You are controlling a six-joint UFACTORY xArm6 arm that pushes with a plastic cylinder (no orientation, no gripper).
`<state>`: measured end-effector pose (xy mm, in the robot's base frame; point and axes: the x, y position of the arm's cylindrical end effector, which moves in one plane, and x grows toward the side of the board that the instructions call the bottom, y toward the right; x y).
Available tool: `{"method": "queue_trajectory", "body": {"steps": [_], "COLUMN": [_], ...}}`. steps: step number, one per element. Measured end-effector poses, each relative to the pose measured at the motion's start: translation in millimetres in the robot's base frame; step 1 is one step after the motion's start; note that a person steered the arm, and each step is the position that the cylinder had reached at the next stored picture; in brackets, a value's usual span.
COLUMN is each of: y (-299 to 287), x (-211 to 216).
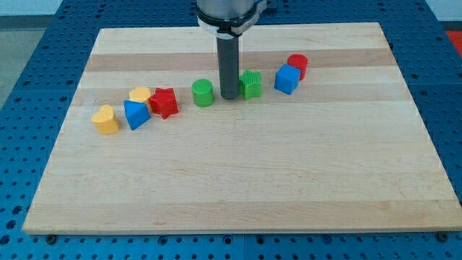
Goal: Slide the green star closer to the blue cube
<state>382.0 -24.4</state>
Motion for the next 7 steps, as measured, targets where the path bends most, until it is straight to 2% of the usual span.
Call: {"method": "queue_trajectory", "body": {"steps": [3,5,7], "y": [-2.7,-2.2,19.1], "x": [-46.5,-16.0,-12.0]}}
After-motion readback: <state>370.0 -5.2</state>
